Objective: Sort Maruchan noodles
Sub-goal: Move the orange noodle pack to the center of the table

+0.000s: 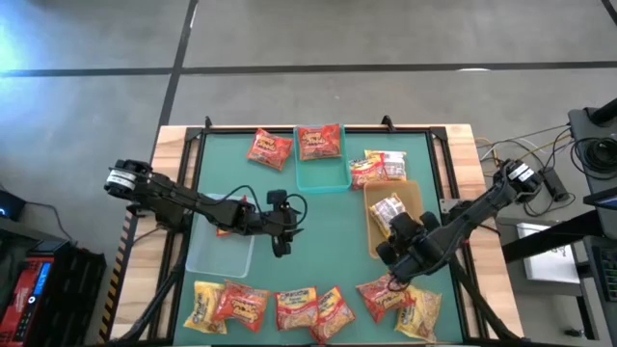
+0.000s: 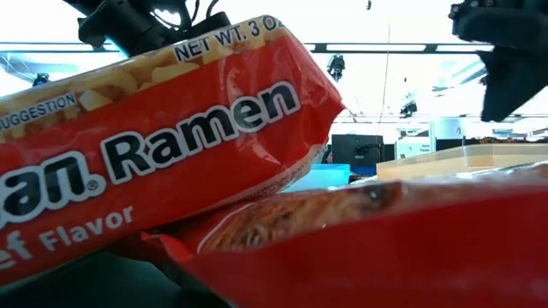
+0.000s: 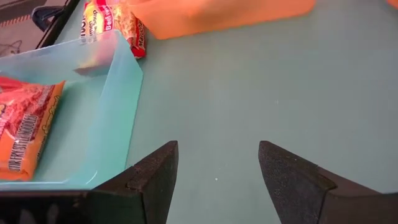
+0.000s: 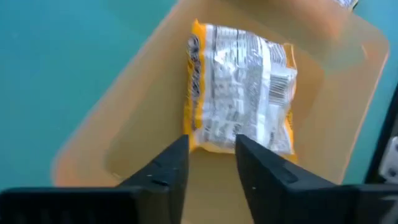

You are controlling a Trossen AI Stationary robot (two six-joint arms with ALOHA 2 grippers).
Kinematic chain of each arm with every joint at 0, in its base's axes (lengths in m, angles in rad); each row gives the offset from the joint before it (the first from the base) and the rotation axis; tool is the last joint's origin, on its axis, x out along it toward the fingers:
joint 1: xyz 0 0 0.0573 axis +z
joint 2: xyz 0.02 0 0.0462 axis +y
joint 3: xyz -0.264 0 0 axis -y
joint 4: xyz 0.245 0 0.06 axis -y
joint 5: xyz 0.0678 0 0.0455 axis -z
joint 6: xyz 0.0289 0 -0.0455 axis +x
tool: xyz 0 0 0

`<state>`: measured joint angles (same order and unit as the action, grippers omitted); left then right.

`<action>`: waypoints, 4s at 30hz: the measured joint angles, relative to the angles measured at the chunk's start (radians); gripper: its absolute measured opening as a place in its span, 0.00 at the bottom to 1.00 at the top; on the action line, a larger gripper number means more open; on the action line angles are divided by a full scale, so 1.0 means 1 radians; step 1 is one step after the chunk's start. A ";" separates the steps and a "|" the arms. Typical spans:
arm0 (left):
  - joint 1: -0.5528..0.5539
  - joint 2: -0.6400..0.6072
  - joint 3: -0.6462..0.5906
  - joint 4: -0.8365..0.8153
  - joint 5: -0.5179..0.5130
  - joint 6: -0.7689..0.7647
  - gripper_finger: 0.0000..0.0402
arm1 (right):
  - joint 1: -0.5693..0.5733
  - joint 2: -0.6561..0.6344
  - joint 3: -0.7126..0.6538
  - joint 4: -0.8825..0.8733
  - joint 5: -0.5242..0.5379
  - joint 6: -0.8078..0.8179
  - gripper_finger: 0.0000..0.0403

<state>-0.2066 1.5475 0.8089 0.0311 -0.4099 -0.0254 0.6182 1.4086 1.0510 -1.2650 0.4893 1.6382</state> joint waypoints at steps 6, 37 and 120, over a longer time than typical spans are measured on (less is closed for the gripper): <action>0.000 0.000 0.005 -0.001 0.000 -0.070 0.52 | -0.058 0.001 0.069 0.143 -0.217 0.074 0.42; -0.004 0.000 0.015 -0.100 0.009 -0.093 0.52 | -0.014 0.183 0.141 0.434 -0.804 0.141 0.56; -0.088 0.004 0.013 -0.099 0.081 -0.377 0.52 | -0.172 0.276 0.168 0.696 -0.244 -1.115 0.56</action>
<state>-0.2945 1.5517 0.8223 -0.0681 -0.3290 -0.4022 0.4465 1.6848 1.2189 -0.5695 0.2451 0.5228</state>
